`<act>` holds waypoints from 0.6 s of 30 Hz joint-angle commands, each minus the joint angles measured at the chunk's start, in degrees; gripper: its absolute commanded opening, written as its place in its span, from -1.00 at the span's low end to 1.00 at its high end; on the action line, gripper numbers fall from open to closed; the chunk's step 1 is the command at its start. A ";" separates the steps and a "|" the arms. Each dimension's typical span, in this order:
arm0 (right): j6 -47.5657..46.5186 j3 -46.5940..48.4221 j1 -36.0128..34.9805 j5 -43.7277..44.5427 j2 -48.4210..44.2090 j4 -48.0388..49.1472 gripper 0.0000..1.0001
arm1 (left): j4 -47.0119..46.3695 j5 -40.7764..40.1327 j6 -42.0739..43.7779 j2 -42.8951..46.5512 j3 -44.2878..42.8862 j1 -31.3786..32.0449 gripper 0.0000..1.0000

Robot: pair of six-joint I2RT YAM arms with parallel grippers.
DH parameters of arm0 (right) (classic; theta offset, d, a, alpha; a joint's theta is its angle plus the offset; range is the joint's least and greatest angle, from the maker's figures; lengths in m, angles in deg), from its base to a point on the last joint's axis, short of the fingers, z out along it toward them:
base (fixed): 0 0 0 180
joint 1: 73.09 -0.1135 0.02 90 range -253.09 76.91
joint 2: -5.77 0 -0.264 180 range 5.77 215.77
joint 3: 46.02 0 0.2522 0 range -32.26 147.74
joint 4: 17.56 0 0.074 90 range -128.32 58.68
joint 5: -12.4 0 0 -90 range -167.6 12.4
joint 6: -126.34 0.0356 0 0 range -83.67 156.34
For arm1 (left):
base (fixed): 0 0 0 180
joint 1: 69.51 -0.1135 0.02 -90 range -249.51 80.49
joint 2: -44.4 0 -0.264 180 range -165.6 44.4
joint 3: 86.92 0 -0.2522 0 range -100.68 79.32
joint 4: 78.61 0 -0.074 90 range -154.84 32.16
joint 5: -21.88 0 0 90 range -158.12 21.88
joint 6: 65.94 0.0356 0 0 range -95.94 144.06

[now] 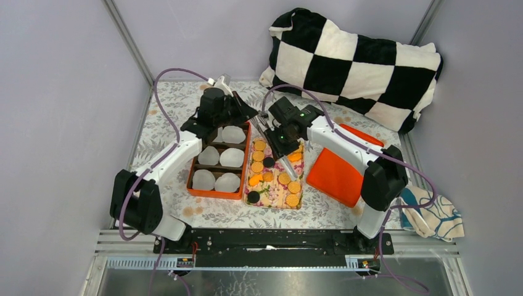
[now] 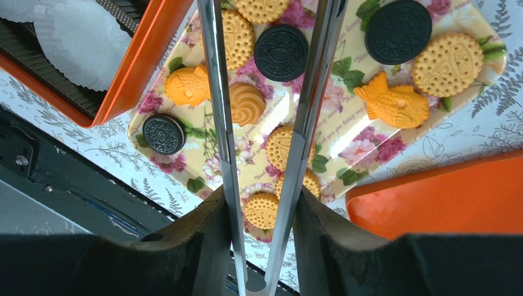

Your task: Pack the cookies

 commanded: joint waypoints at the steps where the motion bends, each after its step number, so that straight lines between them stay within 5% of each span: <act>1: -0.35 2.86 -1.71 -1.17 0.95 1.06 -0.38 | -5.53 4.35 -2.24 -3.81 1.72 0.42 -0.82; 18: -0.59 10.24 -2.02 6.87 -1.30 -1.21 -0.41 | -3.81 3.15 -0.01 -4.10 7.76 0.44 -0.84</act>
